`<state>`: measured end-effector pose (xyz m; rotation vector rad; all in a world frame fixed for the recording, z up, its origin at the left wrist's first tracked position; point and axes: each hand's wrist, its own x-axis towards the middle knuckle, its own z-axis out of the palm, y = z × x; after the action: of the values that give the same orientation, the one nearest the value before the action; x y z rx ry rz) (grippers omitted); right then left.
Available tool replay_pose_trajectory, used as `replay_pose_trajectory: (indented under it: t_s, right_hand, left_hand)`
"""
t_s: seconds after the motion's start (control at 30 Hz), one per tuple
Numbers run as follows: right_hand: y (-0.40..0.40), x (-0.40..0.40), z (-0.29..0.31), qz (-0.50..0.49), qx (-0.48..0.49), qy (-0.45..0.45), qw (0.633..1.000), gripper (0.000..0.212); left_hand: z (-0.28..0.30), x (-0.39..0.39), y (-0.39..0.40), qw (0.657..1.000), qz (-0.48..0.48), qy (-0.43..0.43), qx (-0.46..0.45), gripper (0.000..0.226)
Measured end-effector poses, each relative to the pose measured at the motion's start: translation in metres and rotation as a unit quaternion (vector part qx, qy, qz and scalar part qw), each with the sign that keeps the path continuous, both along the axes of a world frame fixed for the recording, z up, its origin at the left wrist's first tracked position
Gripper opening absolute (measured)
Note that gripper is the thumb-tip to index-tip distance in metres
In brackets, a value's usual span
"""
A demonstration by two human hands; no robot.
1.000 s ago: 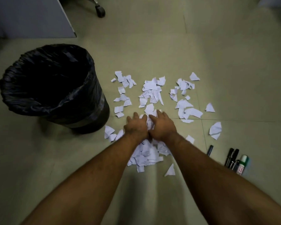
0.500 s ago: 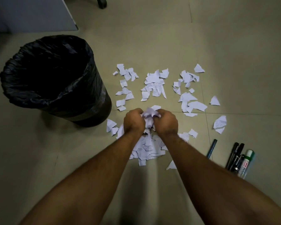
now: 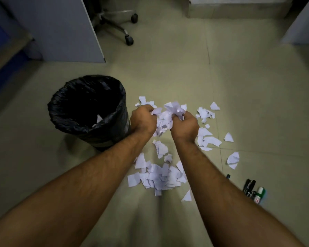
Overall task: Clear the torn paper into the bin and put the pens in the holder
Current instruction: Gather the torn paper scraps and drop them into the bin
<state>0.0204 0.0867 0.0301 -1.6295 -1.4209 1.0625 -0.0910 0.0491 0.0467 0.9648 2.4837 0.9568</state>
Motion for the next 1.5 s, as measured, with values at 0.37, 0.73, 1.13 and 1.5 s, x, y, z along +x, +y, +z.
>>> replay_pose_trajectory:
  t_s: [0.37, 0.73, 1.13, 1.5]
  right_hand:
    - [-0.033, -0.115, 0.112, 0.098, 0.058, 0.064, 0.991, 0.018]
    - [-0.066, -0.185, 0.108, 0.322, 0.118, -0.155, 0.926, 0.018]
    - [-0.063, -0.161, 0.111, 0.248, 0.103, -0.092, 0.959, 0.033]
    - [-0.032, -0.014, 0.049, 0.167, 0.027, -0.086, 0.982, 0.023]
  left_hand:
    - [0.113, -0.115, -0.052, 0.993, 0.077, 0.060, 0.065, 0.008]
    - [0.082, -0.177, -0.104, 0.995, 0.039, 0.079, -0.040, 0.032]
    - [0.097, -0.144, -0.084, 0.997, -0.035, 0.071, 0.019, 0.024]
    - [0.042, -0.021, -0.042, 0.985, -0.171, -0.010, -0.008, 0.020]
